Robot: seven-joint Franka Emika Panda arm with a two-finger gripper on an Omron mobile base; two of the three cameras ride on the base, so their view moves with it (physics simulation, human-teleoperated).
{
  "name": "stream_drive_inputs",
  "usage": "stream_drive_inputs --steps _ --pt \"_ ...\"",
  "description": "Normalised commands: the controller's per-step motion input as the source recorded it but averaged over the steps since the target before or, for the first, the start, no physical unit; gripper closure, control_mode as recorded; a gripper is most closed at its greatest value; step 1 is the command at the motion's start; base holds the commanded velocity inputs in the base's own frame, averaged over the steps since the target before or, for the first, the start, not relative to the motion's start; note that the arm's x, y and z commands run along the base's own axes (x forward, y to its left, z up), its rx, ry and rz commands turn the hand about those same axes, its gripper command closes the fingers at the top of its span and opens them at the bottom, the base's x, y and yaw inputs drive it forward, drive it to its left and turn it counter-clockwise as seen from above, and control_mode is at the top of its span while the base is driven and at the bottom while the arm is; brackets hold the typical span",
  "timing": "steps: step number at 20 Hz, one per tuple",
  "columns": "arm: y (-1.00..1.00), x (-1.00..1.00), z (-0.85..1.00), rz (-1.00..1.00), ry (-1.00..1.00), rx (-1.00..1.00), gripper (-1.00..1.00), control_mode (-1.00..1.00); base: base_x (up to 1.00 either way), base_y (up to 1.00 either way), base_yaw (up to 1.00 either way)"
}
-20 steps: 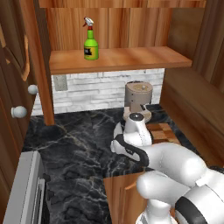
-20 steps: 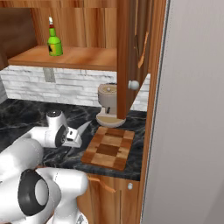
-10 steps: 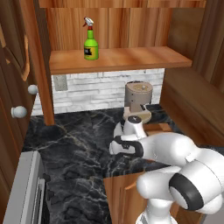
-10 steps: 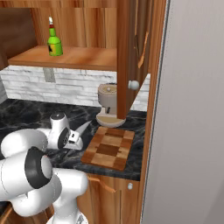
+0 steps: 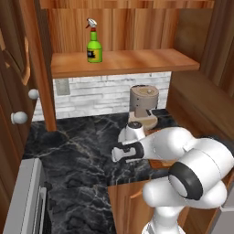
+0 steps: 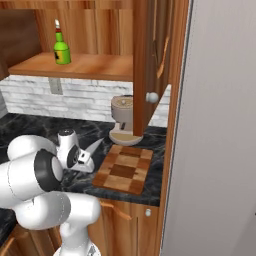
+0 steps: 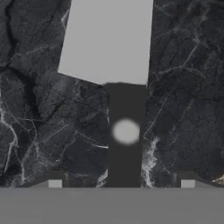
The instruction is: Move the cutting board and knife to the sink. Then move spray from the cabinet to the counter.
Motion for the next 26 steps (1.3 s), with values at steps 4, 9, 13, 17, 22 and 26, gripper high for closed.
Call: stream_drive_inputs --steps 4,9,13,17,22,26 --pt "0.06 0.05 -0.9 -0.01 0.0 0.0 1.0 -1.0 0.0 0.0 0.0" --pt "0.04 -0.06 -0.65 0.0 0.0 0.0 1.0 -1.0 0.0 0.0 0.0" --pt "0.0 -0.22 -0.5 0.0 0.0 0.0 1.0 -1.0 0.0 0.0 0.0" --pt "0.0 -0.14 -0.09 0.0 -0.06 0.0 1.0 -1.0 0.0 0.0 0.0" --pt "-0.11 -0.32 0.09 0.0 -0.12 0.01 1.0 -1.0 0.0 0.0 0.0" --pt "-0.24 -0.46 0.2 0.0 -0.13 0.02 1.0 -1.0 0.0 0.0 0.0"
